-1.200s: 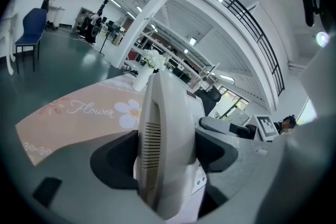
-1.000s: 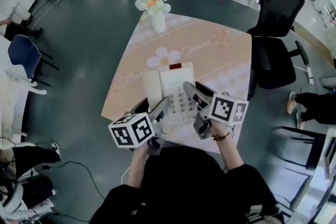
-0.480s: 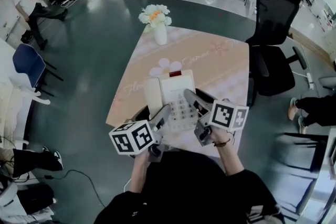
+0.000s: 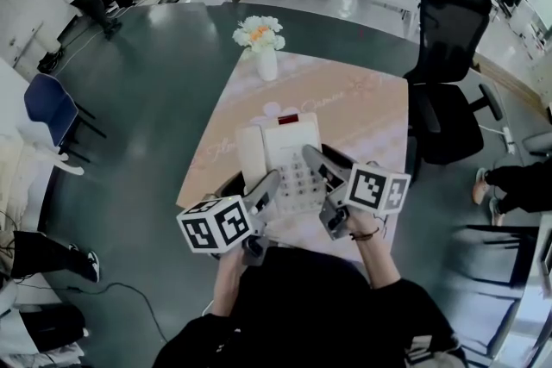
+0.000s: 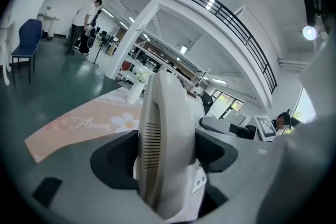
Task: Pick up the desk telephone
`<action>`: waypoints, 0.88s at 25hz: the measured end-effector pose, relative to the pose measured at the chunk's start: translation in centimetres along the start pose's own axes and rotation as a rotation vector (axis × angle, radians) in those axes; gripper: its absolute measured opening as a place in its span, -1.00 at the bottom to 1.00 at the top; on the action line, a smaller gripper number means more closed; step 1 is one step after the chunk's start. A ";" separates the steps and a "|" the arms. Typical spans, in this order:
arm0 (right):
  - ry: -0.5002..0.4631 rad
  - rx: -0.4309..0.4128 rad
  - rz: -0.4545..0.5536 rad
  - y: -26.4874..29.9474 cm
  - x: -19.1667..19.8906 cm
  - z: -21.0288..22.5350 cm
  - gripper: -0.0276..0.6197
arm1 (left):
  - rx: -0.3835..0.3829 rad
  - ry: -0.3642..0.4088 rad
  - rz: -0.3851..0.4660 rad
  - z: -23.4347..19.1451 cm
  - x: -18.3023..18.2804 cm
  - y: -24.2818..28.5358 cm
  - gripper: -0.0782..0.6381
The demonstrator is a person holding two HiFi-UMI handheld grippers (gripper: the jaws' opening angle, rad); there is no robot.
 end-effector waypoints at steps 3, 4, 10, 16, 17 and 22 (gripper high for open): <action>0.004 -0.005 0.009 -0.2 -0.2 -0.3 -0.35 | 0.003 0.008 0.001 0.2 -0.3 -0.1 0.11; 0.005 -0.005 0.010 -0.2 -0.2 -0.3 -0.35 | 0.004 0.010 0.000 0.3 -0.4 -0.1 0.11; 0.009 -0.011 0.011 -0.1 -0.2 -0.3 -0.35 | 0.006 0.015 -0.009 0.2 -0.4 0.0 0.11; 0.010 0.002 0.007 0.0 -0.1 0.3 -0.35 | 0.006 0.012 -0.013 0.0 -0.1 0.3 0.11; 0.010 0.002 0.007 0.0 -0.1 0.3 -0.35 | 0.005 0.012 -0.014 0.0 -0.1 0.4 0.11; 0.006 0.004 0.006 0.1 -0.1 0.3 -0.35 | 0.006 0.006 -0.016 -0.1 -0.1 0.3 0.11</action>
Point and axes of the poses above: the fingertips, and each gripper's own axes: y forward along the fingers, z to its right, x out of its underside, the point moved 2 cm from there along -y, backward along the fingers, and after that the axes turned 15 degrees about x, right-handed, at the moved point
